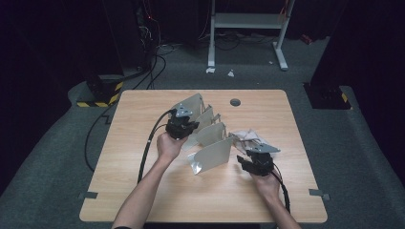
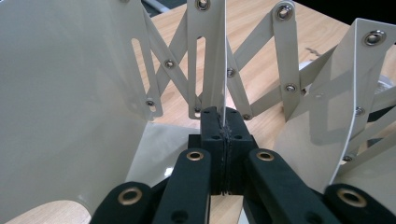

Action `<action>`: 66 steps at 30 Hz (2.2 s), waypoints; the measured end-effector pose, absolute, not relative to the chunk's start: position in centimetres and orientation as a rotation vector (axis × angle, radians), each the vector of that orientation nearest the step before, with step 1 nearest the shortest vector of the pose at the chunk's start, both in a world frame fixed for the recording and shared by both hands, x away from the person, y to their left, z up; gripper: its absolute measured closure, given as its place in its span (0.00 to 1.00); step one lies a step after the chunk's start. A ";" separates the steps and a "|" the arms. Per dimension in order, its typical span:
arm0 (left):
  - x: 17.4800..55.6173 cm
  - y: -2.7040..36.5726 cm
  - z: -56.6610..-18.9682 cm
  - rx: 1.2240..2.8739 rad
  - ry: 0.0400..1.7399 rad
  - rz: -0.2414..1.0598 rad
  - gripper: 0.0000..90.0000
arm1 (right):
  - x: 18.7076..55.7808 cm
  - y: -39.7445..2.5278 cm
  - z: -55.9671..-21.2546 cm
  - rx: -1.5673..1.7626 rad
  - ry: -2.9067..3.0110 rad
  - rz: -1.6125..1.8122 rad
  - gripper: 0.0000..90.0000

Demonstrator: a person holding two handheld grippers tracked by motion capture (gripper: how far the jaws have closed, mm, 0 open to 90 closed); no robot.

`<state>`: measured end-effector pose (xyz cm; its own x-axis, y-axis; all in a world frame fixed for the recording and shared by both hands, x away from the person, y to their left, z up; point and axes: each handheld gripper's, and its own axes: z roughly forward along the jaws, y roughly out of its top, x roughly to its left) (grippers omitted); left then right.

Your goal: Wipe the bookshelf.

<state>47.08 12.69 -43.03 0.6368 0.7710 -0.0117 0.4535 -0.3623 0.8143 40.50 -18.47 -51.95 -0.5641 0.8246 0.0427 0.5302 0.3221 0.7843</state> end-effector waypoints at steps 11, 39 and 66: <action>47.1 12.9 -42.8 2.043 0.978 0.479 0.99 | 40.4 -17.7 -52.0 1.183 2.269 1.066 0.56; 45.5 15.0 -42.8 2.073 0.997 0.450 0.93 | 40.4 -17.1 -51.7 1.159 2.280 1.110 0.57; 45.6 21.7 -42.0 1.898 1.258 0.539 0.63 | 39.9 -16.4 -51.1 1.134 2.317 1.147 0.52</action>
<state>45.55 21.74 -41.97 0.4199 0.9049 -0.0696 0.5743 -0.2055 0.7924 39.85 -16.44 -51.12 -0.6350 0.7700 0.0616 0.5158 0.3633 0.7759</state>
